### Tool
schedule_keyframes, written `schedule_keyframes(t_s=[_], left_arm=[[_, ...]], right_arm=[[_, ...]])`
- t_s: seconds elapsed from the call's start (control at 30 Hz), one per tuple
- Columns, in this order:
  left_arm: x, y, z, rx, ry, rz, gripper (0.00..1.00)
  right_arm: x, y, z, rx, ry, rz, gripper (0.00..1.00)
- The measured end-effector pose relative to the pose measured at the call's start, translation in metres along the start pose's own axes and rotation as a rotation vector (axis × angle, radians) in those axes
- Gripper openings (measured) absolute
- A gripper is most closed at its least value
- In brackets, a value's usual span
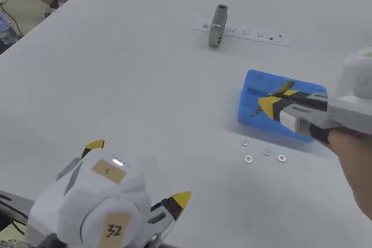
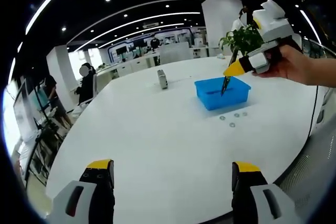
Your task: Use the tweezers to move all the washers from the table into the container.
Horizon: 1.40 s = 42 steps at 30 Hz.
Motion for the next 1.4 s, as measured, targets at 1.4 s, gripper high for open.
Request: schedule_keyframes(t_s=[1.4], left_arm=[[0.0, 0.002, -0.001, 0.013, 0.0, -0.013, 0.93]], right_arm=[[-0.002, 0.06, -0.008, 0.15, 0.034, -0.008, 0.04]])
Point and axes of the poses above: the centre of the closed fingertips' face, and the gripper's own axes: z roughly backward along the fingers, x roughly to its left, y roughly out of its underside, the point moved 3 cm from there along z, roughly backward along the fingers, and after that the axes turned 13 degrees about -z, right-handed, at the moved point
